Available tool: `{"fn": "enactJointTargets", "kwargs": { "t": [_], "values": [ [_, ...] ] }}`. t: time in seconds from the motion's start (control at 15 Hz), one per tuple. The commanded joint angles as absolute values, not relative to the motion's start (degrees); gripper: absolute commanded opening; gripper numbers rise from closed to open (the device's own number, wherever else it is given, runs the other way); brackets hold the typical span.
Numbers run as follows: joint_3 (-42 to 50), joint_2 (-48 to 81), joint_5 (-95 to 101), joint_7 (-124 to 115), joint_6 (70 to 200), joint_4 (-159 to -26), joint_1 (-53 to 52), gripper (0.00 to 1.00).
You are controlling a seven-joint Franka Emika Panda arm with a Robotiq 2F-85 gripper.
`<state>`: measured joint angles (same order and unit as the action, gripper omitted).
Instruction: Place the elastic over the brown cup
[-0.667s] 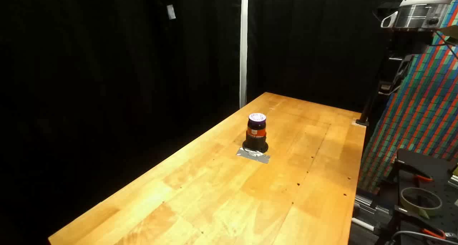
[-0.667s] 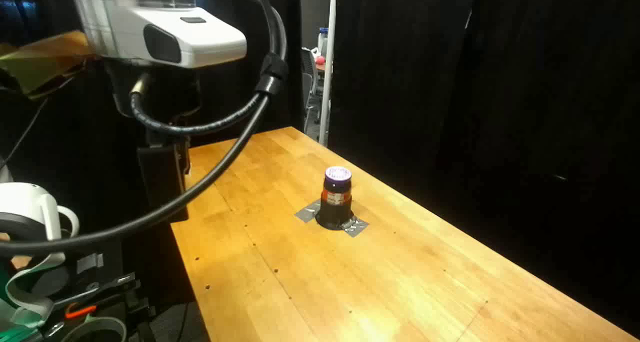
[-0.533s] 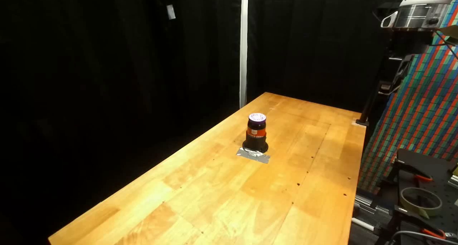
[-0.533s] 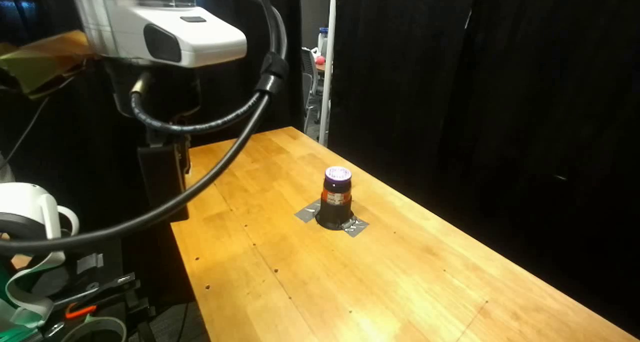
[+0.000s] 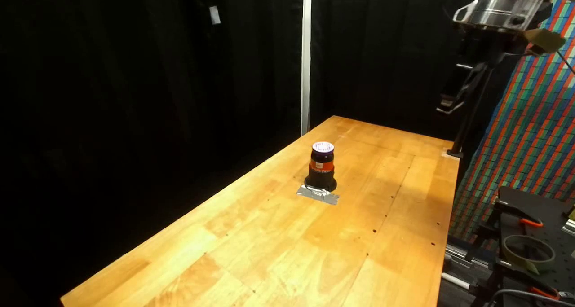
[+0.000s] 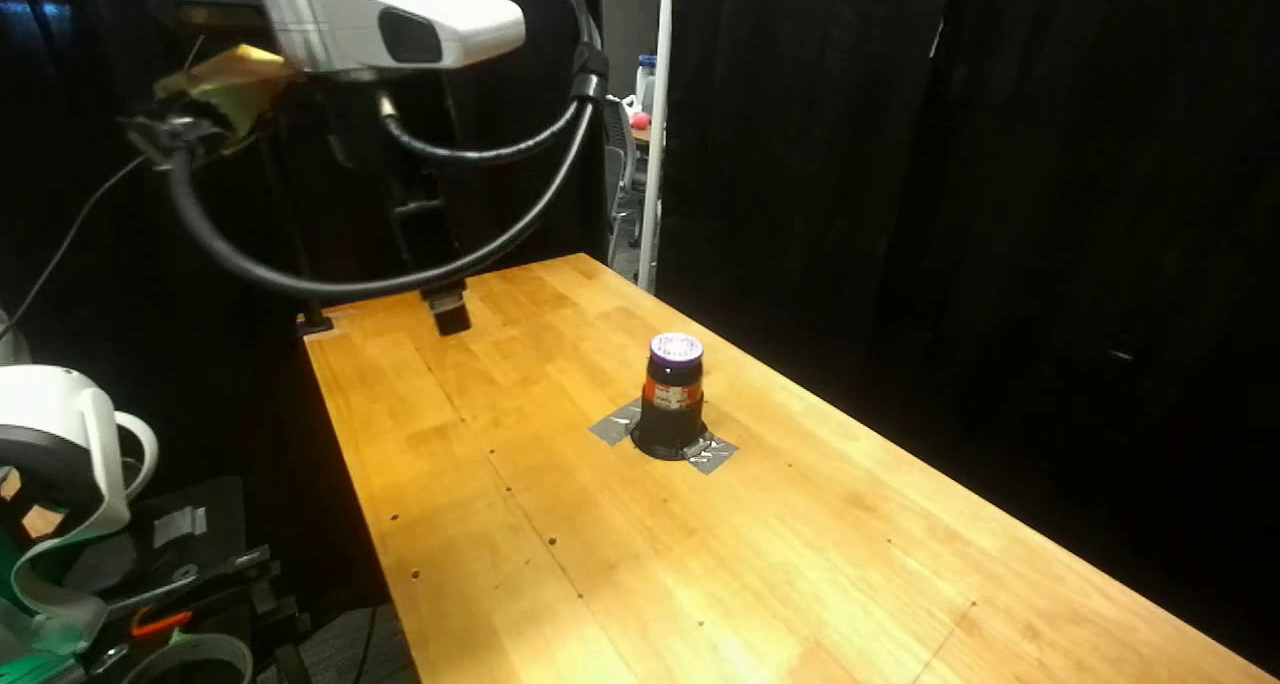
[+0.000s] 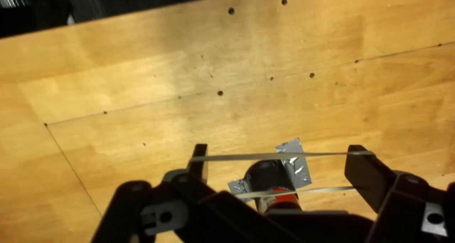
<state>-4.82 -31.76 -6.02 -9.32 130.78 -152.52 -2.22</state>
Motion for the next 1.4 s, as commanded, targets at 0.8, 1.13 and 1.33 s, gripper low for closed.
{"fn": "enactJointTargets", "kwargs": {
  "t": [0.8,1.13,1.33],
  "values": [
    [-7.3,21.9,14.0,-24.6,137.6,-105.9,-7.9,1.0],
    [-3.4,32.0,10.3,-21.8,135.3,-93.9,-9.5,1.0],
    [-1.7,35.2,9.6,-21.0,132.4,-89.8,-9.7,1.0]
  ]
}}
